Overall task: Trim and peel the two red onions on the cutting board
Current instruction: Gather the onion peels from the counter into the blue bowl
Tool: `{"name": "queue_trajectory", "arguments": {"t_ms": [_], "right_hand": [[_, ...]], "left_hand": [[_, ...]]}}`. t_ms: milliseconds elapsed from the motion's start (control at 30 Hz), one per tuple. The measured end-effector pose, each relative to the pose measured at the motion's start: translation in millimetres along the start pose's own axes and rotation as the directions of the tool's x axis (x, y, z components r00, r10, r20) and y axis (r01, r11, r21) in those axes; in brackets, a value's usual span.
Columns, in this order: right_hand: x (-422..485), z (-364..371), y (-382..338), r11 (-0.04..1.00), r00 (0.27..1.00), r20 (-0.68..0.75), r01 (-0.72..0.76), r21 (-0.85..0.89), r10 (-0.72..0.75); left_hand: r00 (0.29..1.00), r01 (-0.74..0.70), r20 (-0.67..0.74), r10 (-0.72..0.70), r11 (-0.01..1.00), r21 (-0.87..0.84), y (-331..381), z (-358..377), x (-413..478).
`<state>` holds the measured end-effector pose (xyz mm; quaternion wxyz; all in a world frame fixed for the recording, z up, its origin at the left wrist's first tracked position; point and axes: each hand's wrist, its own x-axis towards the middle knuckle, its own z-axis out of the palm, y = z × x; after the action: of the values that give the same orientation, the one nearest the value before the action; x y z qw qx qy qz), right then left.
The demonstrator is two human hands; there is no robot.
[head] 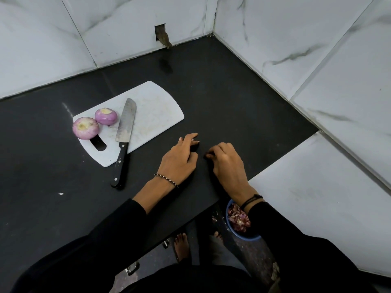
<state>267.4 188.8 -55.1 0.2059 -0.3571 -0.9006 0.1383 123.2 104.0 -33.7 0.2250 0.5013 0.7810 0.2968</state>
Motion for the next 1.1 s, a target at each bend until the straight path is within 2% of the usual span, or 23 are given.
{"name": "queue_trajectory", "arguments": {"t_ms": [167,300,433,633,900,1100], "right_hand": [[3.9,-0.3,-2.3,0.997,0.997,0.082,0.019,-0.076,-0.012],[11.7,-11.5,-2.2,0.977,0.974,0.127,-0.199,0.075,0.188],[10.4,-37.4,5.6,0.883,0.922,0.125,-0.387,0.264,0.367],[-3.5,-67.1,29.5,0.723,0.818,0.172,-0.568,0.393,0.549],[-58.9,-94.7,72.7,0.523,0.748,0.168,-0.587,0.618,0.642],[-116.7,-96.1,124.0,0.412,0.643,0.170,-0.648,0.641,0.746]], "left_hand": [[0.999,-0.003,-0.039,0.003,1.000,-0.009,7.0,0.3,-1.4],[0.998,-0.009,-0.069,0.007,1.000,-0.026,14.9,0.9,-5.5],[0.996,-0.048,-0.077,0.044,0.998,-0.044,26.0,3.3,-7.2],[0.995,-0.099,-0.011,0.098,0.987,-0.128,53.7,21.7,-4.4],[0.979,-0.172,0.067,0.194,0.953,-0.249,111.1,65.9,-8.9],[0.937,-0.193,0.222,0.269,0.931,-0.311,147.4,123.7,-17.3]]}}
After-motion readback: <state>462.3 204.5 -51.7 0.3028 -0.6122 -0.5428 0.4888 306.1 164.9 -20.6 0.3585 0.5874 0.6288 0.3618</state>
